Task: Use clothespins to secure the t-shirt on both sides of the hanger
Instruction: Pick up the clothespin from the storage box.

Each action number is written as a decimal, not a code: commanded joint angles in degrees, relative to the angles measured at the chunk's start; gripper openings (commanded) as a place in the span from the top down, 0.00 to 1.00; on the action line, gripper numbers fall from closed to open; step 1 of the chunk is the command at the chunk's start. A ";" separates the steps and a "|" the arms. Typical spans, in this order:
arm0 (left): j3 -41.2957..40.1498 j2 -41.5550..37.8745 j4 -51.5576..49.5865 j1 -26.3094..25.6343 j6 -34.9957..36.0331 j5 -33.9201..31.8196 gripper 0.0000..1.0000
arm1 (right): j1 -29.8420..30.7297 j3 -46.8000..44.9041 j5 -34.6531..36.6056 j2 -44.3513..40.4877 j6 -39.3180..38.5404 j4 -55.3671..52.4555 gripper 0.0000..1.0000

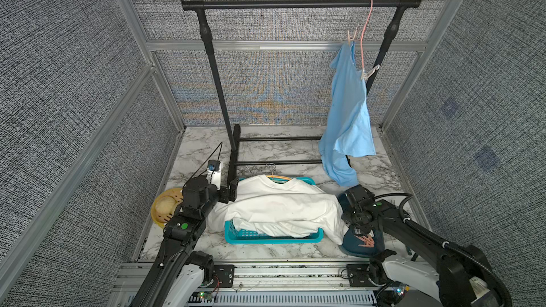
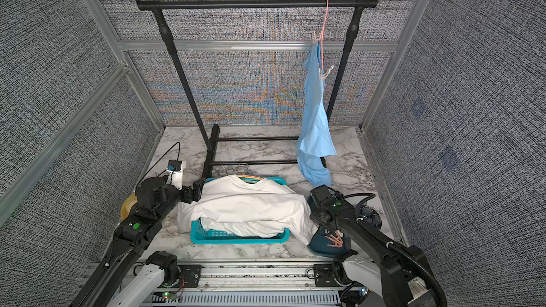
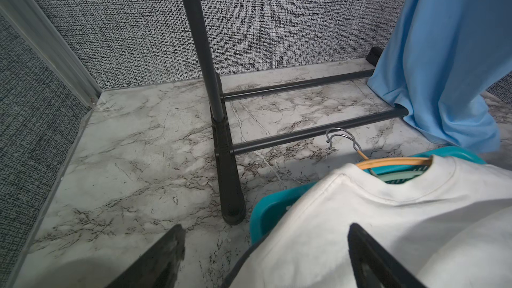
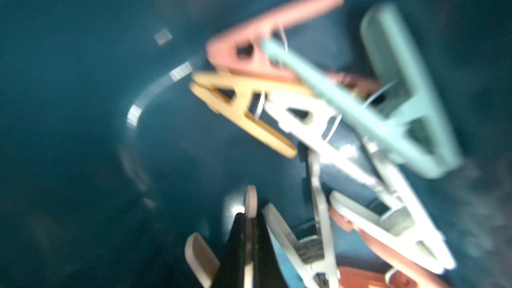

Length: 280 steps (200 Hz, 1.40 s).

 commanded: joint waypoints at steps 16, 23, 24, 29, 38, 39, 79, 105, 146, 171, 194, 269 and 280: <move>1.37 -1.31 -0.21 0.01 1.82 -3.18 0.09 | 0.02 3.77 10.33 -4.51 -4.91 -3.55 1.00; 1.46 -1.81 -0.14 0.03 2.11 -3.79 0.09 | 0.02 4.70 12.20 -5.34 -5.65 -4.71 1.00; 1.47 -1.89 -0.14 0.05 2.17 -3.88 0.09 | 0.02 4.87 12.52 -5.43 -5.74 -4.88 1.00; 1.51 -2.22 0.01 0.05 2.44 -4.40 0.10 | 0.02 5.56 14.36 -6.01 -5.89 -5.91 1.00; 1.56 -3.04 0.33 0.06 2.85 -5.05 0.10 | 0.02 6.47 17.24 -7.15 -6.21 -7.40 1.00; 1.56 -3.16 0.36 0.07 2.94 -5.13 0.10 | 0.02 6.54 17.59 -7.26 -6.28 -7.46 1.00; 2.79 -7.58 1.84 0.01 1.00 0.70 0.12 | -0.06 9.22 16.90 -15.29 -11.60 -6.52 1.00; 1.38 -9.16 6.65 0.03 -1.75 12.88 0.14 | 0.02 8.64 5.45 -21.14 -12.66 -0.63 1.00; 0.81 -3.50 12.70 -0.49 -6.67 32.22 0.31 | 3.24 6.11 -3.58 -27.23 -3.58 6.30 1.00; -0.83 -1.94 17.29 -2.41 -11.85 30.78 0.32 | 8.56 6.53 -2.00 -28.16 -1.75 11.17 1.00; -3.30 -1.43 22.84 -7.35 -12.50 30.49 0.32 | 15.22 6.11 1.21 -26.58 -1.69 17.36 1.00; -4.57 6.57 34.06 -23.11 -10.60 28.07 0.32 | 32.16 10.65 12.17 -13.93 -6.86 34.08 1.00; -3.85 8.06 34.64 -24.78 -10.25 27.20 0.32 | 33.58 11.31 13.74 -12.28 -6.88 36.97 1.00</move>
